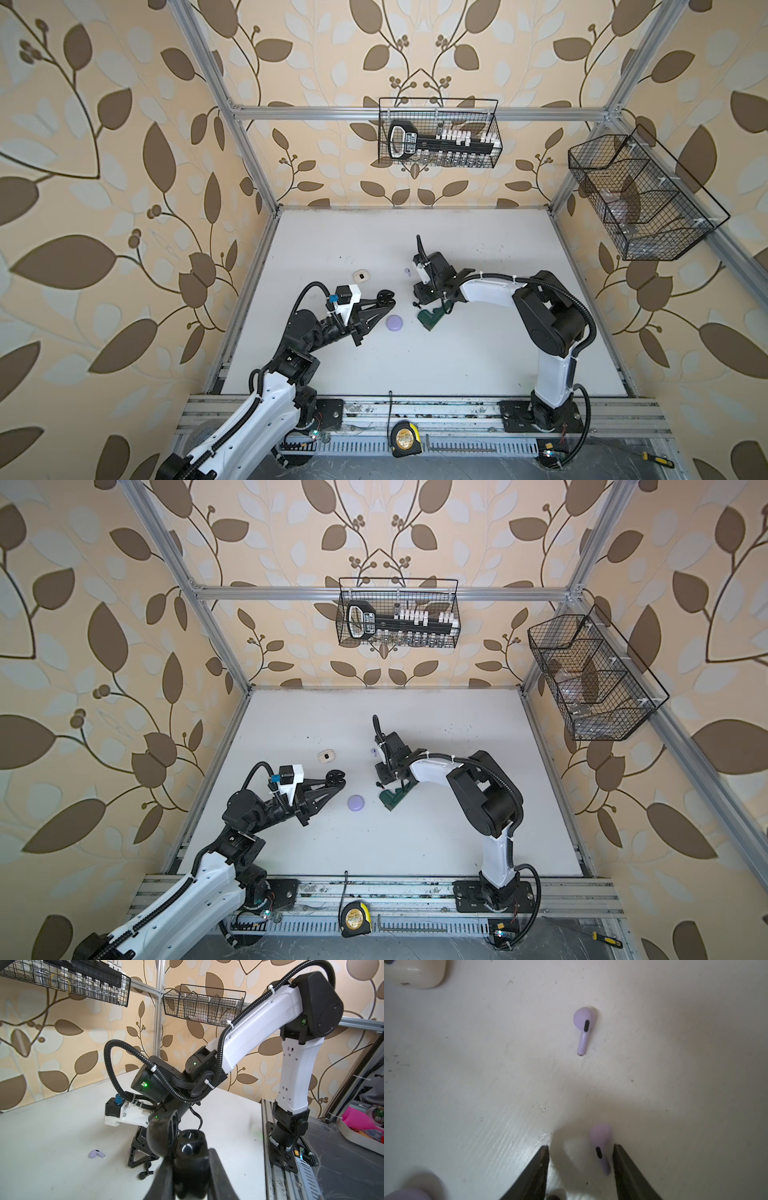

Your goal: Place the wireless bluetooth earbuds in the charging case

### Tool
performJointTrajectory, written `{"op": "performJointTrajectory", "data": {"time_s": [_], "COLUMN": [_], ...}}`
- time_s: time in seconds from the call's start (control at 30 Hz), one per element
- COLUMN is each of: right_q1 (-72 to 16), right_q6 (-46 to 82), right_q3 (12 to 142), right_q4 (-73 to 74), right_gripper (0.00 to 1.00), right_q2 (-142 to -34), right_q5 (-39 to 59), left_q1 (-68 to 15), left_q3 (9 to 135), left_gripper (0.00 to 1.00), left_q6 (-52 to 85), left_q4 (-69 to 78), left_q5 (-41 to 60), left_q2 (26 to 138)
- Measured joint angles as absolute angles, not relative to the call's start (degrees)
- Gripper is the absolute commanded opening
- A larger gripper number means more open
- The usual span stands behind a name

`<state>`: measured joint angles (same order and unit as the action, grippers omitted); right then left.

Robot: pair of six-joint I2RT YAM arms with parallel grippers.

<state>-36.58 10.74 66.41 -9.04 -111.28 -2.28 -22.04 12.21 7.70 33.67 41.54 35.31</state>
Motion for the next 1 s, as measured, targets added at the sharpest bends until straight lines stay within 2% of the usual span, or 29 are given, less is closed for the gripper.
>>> {"op": "performJointTrajectory", "data": {"time_s": [0.27,0.43,0.8,1.0], "right_q1": [-37.6,-37.6,-39.1,-39.3], "right_q6": [12.3,13.6,15.1,15.5], "right_q3": [66.8,66.9,70.2,73.5], "right_q4": [-10.5,-10.5,-15.4,-16.1], "right_gripper": [0.43,0.41,0.51,0.50], "right_q2": [-111.3,-111.3,-111.3,-111.6], "right_q5": [-2.7,-1.9,-8.2,-10.5], "left_q1": [-22.0,-22.0,-22.0,-22.0], "left_q3": [12.2,12.2,12.2,12.2], "left_gripper": [0.00,0.00,0.00,0.00], "left_q6": [7.7,7.7,7.7,7.7], "left_q4": [33.7,33.6,33.6,33.6], "left_q5": [41.5,41.5,41.5,41.5], "left_q2": [35.3,35.1,34.9,34.9]}}
